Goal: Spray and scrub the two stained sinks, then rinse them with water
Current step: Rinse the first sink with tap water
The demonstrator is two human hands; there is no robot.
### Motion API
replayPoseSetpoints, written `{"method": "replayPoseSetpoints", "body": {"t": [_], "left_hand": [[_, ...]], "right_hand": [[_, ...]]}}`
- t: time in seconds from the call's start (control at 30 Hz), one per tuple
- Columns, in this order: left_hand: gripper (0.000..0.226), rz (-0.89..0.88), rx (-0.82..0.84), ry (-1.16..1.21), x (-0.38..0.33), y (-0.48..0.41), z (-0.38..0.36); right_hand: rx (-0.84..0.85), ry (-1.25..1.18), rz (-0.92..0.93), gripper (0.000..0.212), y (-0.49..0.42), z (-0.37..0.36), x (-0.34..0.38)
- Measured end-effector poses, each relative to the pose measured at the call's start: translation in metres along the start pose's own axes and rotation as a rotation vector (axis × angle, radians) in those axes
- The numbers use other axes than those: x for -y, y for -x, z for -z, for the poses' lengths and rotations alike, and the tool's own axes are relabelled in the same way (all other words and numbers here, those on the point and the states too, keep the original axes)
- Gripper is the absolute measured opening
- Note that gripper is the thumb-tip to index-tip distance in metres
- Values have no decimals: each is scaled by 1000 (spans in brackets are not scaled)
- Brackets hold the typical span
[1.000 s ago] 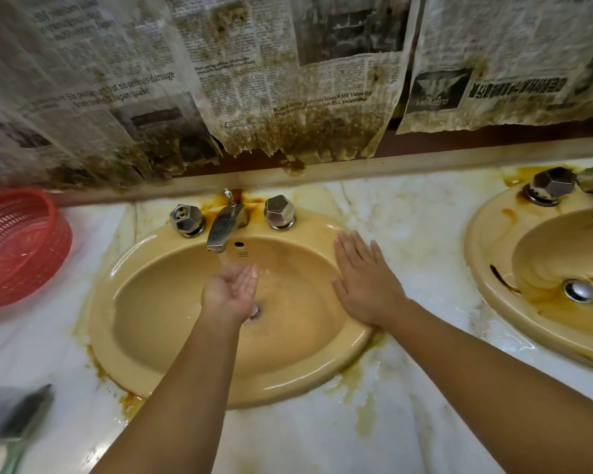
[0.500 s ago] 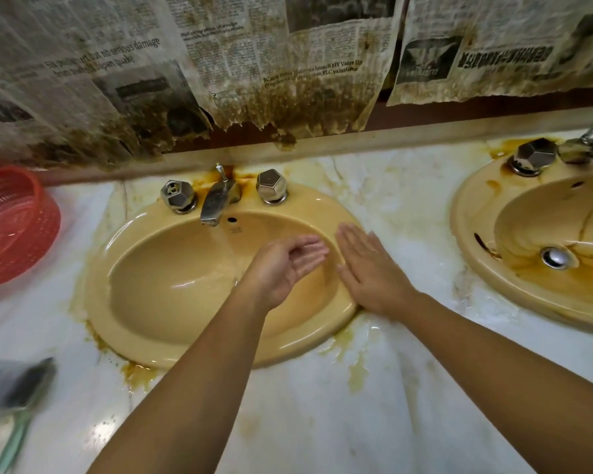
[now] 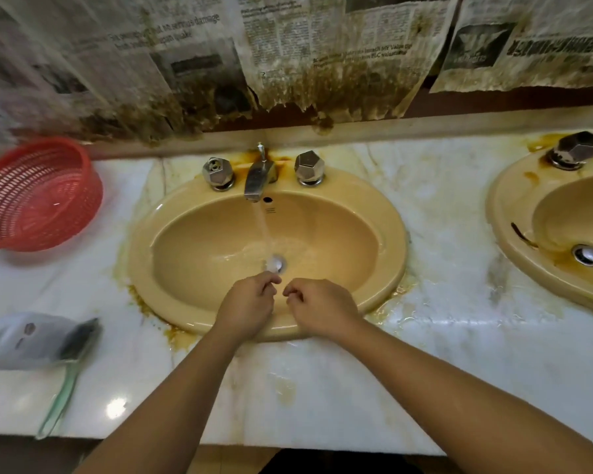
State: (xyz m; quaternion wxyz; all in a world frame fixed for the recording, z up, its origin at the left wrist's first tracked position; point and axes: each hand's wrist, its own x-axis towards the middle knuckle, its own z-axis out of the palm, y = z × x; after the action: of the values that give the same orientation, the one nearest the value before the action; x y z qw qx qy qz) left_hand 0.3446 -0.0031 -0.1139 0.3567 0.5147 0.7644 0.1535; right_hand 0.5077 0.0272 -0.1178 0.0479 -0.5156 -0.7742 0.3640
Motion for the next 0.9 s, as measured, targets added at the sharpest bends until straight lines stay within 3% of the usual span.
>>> {"method": "replayPoseSetpoints", "body": {"t": [0.1,0.2,0.3,0.4,0.5,0.57,0.63,0.7,0.8,0.83,0.9], "left_hand": [[32,-54,-68,-347,28,8,23],[37,-111,-17,-423,41,3,32],[40,-95,26,-466,52,-7,39],[40,-110,-7,-484,63,-14,44],[40,-123,-30,-460,62,-15,44],[40,-104,-58,-433,59,-14,45],[36,-76,-72,-426,57,-13,45],[34,-69,-75,-419,57,-13,45],[41,-94,-99,-404,63,-12,43],[41,-111,-117,-406,65,-10,42],[38,-177,-174,-406,71,-5,39]], "right_hand": [[99,-781,-305,21,-47,14,17],[98,-1372,-480,26,-93,19,35],[7,-1735,-486,38,-128,17,52],[-54,-2000,-416,34,-144,20,67],[-42,-2088,-293,35,-129,23,75],[22,-1980,-285,41,-100,20,79],[87,-1661,-256,42,-59,5,84],[75,-1065,-156,39,-16,-17,76],[-13,138,195,54,23,-38,35],[-27,370,199,59,26,-34,21],[-12,594,38,67,23,-14,11]]}}
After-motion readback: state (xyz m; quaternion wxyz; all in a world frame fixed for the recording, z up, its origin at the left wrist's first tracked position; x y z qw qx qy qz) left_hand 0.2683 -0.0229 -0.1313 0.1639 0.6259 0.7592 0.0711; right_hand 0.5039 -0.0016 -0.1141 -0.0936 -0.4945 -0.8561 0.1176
